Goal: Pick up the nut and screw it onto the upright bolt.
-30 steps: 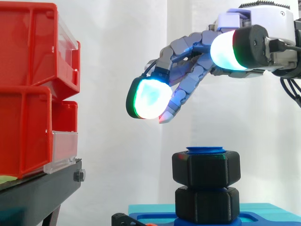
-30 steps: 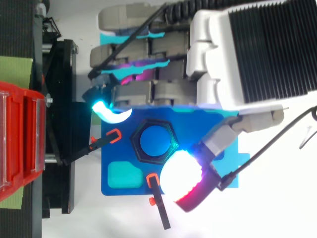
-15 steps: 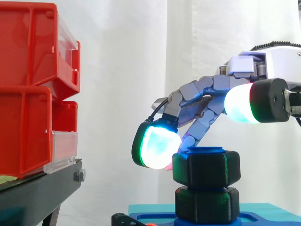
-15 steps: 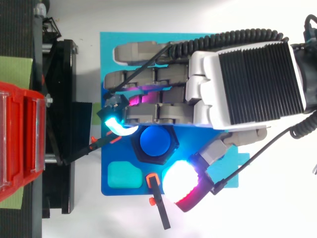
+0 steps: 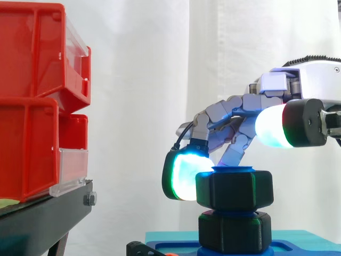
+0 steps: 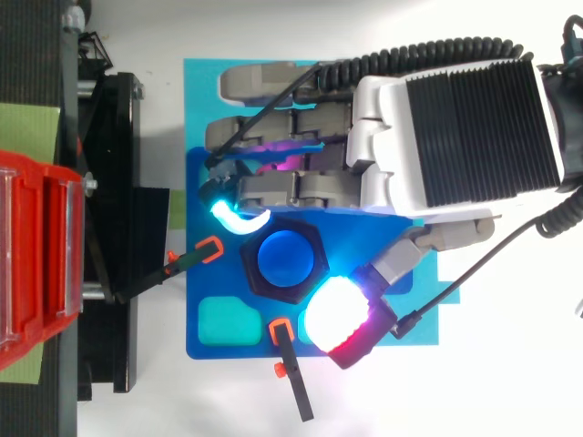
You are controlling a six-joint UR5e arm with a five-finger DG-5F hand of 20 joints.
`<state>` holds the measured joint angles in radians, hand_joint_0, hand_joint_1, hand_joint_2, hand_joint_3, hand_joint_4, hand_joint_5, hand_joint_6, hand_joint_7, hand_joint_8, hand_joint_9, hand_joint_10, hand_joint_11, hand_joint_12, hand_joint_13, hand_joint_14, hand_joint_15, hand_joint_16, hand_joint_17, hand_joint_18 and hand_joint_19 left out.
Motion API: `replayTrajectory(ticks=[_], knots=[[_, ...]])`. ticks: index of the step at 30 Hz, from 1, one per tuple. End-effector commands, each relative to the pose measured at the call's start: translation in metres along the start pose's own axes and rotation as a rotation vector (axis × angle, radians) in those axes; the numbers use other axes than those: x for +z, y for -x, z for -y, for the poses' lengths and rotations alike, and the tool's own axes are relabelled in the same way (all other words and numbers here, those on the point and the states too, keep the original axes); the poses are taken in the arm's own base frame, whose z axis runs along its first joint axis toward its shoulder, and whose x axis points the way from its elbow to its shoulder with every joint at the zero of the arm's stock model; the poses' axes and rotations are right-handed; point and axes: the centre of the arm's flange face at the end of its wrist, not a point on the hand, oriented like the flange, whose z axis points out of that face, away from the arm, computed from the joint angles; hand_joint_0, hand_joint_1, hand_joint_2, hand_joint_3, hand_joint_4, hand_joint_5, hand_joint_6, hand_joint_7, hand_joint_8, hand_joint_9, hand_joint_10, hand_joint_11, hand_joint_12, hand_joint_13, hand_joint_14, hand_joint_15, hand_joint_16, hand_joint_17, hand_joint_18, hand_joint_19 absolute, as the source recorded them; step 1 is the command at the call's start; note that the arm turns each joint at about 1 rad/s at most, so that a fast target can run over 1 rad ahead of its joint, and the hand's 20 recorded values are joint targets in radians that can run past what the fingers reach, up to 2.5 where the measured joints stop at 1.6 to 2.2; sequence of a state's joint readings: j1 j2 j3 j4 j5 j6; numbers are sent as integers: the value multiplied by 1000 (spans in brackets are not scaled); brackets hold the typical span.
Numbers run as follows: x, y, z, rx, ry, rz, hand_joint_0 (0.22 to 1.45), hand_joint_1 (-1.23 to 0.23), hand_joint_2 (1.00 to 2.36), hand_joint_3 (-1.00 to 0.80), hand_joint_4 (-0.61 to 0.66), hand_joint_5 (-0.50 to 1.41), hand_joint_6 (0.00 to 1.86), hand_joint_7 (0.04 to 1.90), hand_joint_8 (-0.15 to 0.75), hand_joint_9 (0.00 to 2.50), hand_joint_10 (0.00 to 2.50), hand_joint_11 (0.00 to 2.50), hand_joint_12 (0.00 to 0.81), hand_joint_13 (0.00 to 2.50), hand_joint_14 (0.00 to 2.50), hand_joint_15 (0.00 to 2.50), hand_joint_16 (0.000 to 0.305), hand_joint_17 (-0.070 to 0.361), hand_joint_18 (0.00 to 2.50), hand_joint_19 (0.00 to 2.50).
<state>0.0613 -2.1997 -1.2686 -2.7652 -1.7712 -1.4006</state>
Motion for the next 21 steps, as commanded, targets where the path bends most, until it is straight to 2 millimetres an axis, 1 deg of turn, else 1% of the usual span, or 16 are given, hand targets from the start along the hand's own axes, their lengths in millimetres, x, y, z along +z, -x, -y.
replayTrajectory(ticks=[1,5,8,10,12,14,15,16,17,18,19,20,21], knots=[[-1,-1,1,2,-2,-8,495,-274,1000,-500,242,-78,504,963,236,1008,0,68,267,493,0,0,41,92,153,0],[-3,-1,4,1,-8,-12,499,-310,1000,-500,221,-63,505,1075,234,1043,2,80,262,527,0,0,40,90,189,0],[-3,0,5,2,-9,-11,504,-338,1000,-500,171,-37,504,1219,243,1106,6,120,249,588,0,13,39,88,223,0],[-4,0,6,2,-11,-11,508,-346,1000,-500,143,-19,504,1282,251,1161,4,141,241,622,1,27,38,86,285,0],[-4,2,7,2,-13,-9,514,-355,1000,-500,135,5,502,1335,249,1255,5,157,222,698,0,43,36,81,407,0],[-4,3,8,1,-15,-7,518,-364,1000,-500,133,30,500,1397,250,1327,6,182,209,752,2,50,35,80,456,24],[-4,3,9,2,-16,-9,519,-362,1000,-500,112,39,535,1332,248,1388,6,185,194,803,2,65,34,76,528,68],[-4,4,10,2,-18,-10,517,-352,1000,-500,110,41,555,1304,247,1403,7,189,196,842,3,78,32,73,552,86],[-4,7,10,3,-19,-13,513,-311,1000,-500,97,41,580,1242,246,1438,8,185,189,854,3,77,33,74,595,129],[-4,9,10,4,-21,-18,511,-293,1000,-500,85,42,601,1211,252,1465,6,188,182,889,3,82,33,74,598,129],[-4,10,10,5,-23,-26,509,-275,1000,-500,84,42,602,1203,247,1484,7,205,180,897,3,87,31,71,672,168],[-4,11,10,6,-23,-27,501,-214,1000,-500,62,39,668,1066,268,1542,7,208,162,1055,4,118,26,58,829,249],[-3,13,10,6,-23,-30,501,-214,1000,-500,62,39,668,1066,268,1542,7,208,162,1055,4,118,26,58,829,249]])
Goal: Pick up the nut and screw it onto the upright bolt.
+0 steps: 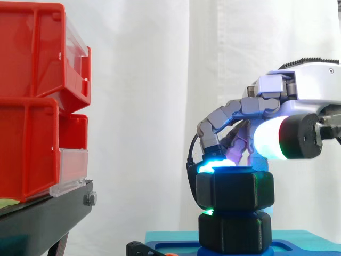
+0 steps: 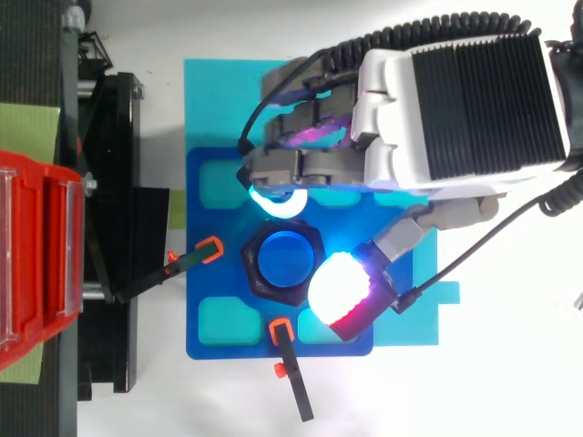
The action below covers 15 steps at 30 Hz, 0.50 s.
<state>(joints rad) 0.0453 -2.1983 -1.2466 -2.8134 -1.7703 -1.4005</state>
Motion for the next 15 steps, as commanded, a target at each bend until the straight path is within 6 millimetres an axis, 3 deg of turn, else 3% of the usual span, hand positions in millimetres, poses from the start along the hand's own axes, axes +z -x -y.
replayTrajectory(ticks=[1,9,10,15], knots=[[1,8,1,3,-5,-15,495,-181,1000,-500,56,37,696,1004,290,1621,7,215,155,1133,4,117,20,45,914,266],[2,24,4,4,-7,-25,494,-165,1000,-500,55,41,703,995,318,1684,7,210,156,1223,5,122,16,35,996,285],[3,38,6,4,-1,-26,494,-162,1000,-500,54,41,697,1006,316,1685,7,211,157,1224,5,126,16,36,993,277],[4,56,11,0,10,-19,490,-154,1000,-500,92,42,629,1128,324,1640,6,198,163,1178,4,116,19,42,918,232]])
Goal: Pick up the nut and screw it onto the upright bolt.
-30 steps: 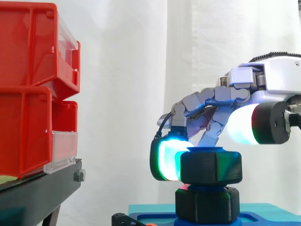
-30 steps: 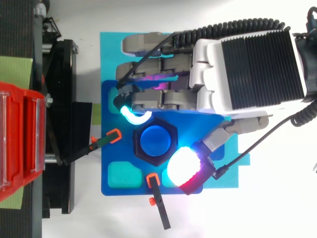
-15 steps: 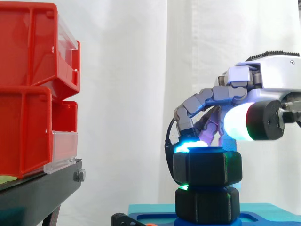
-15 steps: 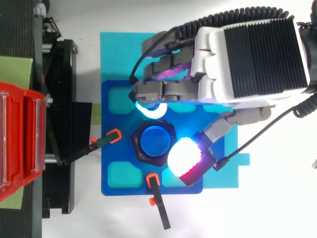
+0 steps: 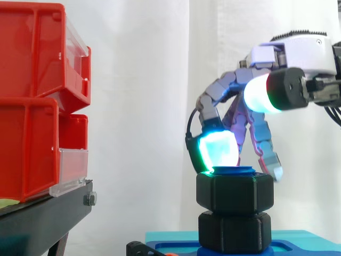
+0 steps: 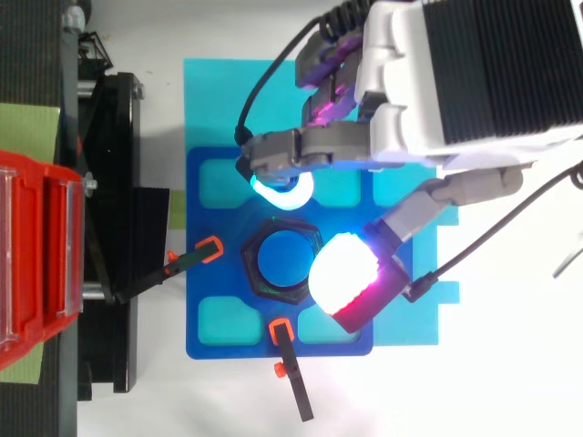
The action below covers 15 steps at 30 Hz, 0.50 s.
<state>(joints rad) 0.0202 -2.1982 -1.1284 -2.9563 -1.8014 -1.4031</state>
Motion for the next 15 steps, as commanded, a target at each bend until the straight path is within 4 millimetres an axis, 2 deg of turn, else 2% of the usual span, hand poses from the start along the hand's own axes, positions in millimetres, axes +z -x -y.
replayTrajectory(ticks=[1,3,10,15], knots=[[0,14,3,-1,8,9,489,-151,1000,-500,98,45,604,1172,317,1636,6,183,168,1165,1,106,19,43,899,211],[1,21,5,-1,10,20,486,-143,1000,-500,120,56,502,1350,310,1608,5,162,160,1126,3,84,20,44,815,155],[6,19,-2,18,21,28,477,-127,1000,-500,254,-34,504,951,292,1401,3,85,193,878,0,19,23,51,586,53],[14,11,-16,18,34,30,473,-119,1000,-500,252,-87,503,799,237,1196,0,10,221,692,0,0,29,65,424,13]])
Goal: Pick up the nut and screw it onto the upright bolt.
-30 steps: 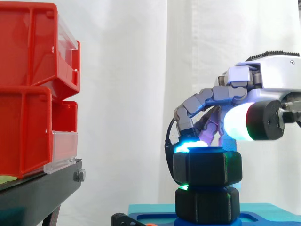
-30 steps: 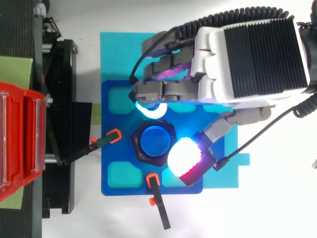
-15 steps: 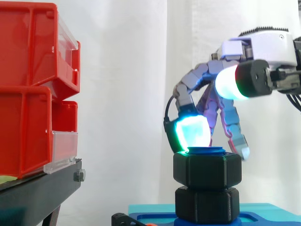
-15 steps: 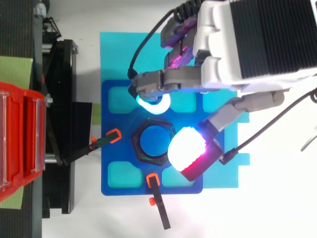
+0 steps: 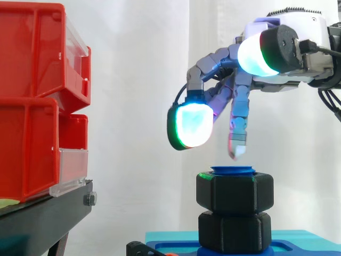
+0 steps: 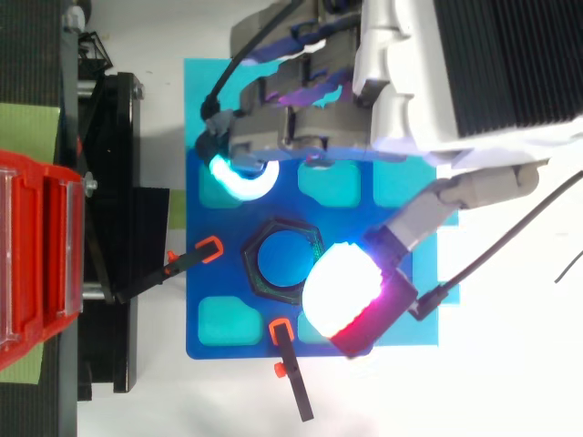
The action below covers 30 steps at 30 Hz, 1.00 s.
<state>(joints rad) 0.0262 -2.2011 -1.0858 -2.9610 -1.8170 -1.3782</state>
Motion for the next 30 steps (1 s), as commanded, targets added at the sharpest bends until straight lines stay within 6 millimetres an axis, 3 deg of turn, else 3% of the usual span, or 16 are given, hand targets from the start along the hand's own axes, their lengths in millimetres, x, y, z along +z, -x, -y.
replayTrajectory(ticks=[1,8,9,14,20,30], knots=[[7,-8,-10,1,7,0,472,-118,1000,-500,246,-92,503,789,227,1151,0,0,223,670,0,0,29,66,393,3],[22,-29,-25,40,8,3,459,-77,1000,-500,180,-152,501,646,202,698,0,0,280,230,0,0,36,82,0,0],[22,-29,-25,40,8,3,453,-24,1000,-500,144,-181,501,624,186,415,0,0,307,0,0,0,42,95,0,0],[18,-40,-25,48,4,-21,448,37,1000,-500,106,-204,501,614,157,117,0,0,315,0,0,0,45,102,0,0],[17,-44,-27,50,5,-30,446,59,1000,-500,163,-171,502,678,178,114,0,0,324,0,0,0,47,105,0,0],[11,-57,-25,56,-1,-59,452,-52,1000,-500,230,-150,503,879,228,309,0,0,321,0,0,0,43,97,0,0]])
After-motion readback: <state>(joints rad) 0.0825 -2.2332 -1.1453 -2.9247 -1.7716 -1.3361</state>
